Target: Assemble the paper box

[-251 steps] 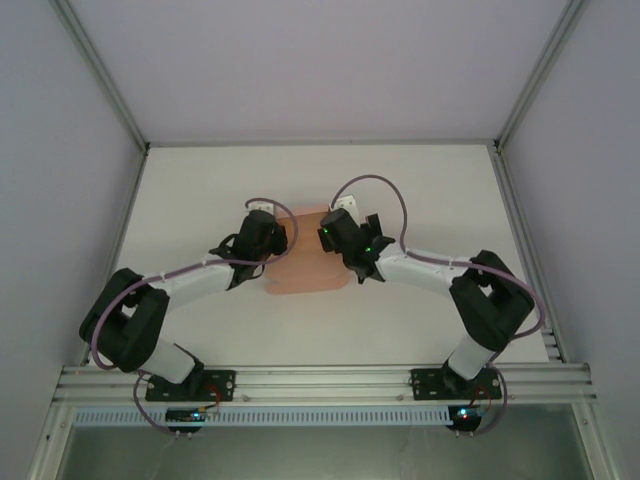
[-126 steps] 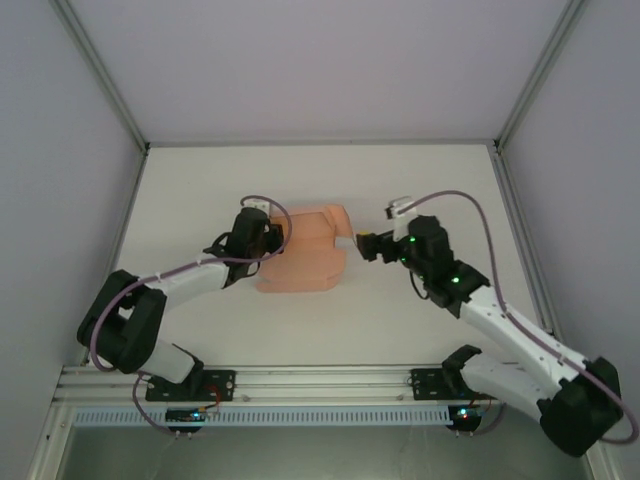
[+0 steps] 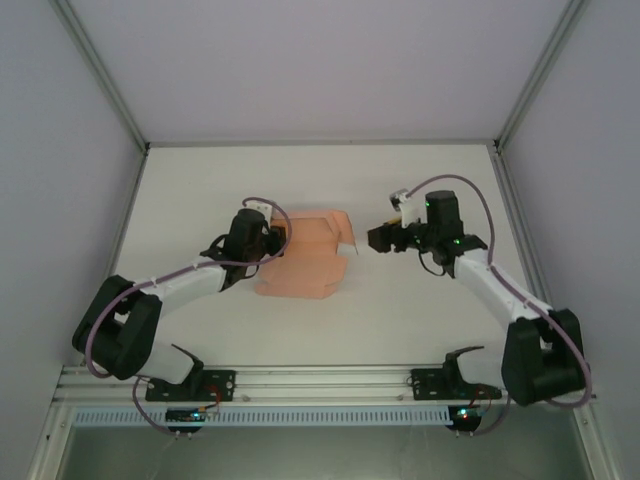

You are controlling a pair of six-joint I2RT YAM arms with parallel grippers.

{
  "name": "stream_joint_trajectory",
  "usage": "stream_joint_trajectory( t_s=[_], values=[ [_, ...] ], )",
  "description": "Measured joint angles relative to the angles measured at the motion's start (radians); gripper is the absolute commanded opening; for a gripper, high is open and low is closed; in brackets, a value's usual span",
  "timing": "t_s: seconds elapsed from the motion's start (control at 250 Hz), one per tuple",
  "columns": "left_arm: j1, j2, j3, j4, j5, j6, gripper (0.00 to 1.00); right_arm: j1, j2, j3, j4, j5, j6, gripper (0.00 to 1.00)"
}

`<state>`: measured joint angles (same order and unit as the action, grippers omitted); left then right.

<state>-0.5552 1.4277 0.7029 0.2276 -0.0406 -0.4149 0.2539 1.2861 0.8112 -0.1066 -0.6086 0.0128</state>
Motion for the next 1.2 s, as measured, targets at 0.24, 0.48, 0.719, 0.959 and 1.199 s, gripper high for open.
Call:
stream_joint_trajectory(
  t_s=[0.24, 0.48, 0.719, 0.959, 1.199],
  values=[
    [0.000, 0.000, 0.000, 0.000, -0.001, 0.008, 0.00, 0.101, 0.118, 0.096, -0.050, -0.086, -0.089, 0.56],
    [0.000, 0.002, 0.001, 0.000, -0.001, 0.007, 0.00, 0.160, 0.217, 0.146, -0.051, -0.098, -0.103, 0.53],
    [0.007, 0.018, 0.003, -0.010, -0.016, 0.006, 0.00, 0.257, 0.282, 0.190, -0.006, 0.100, -0.016, 0.49],
    [0.003, 0.043, 0.037, -0.056, -0.072, -0.022, 0.00, 0.414, 0.386, 0.300, -0.010, 0.637, 0.194, 0.11],
    [-0.055, 0.076, 0.087, -0.113, -0.174, -0.086, 0.00, 0.539, 0.564, 0.507, -0.188, 1.131, 0.360, 0.00]
  ],
)
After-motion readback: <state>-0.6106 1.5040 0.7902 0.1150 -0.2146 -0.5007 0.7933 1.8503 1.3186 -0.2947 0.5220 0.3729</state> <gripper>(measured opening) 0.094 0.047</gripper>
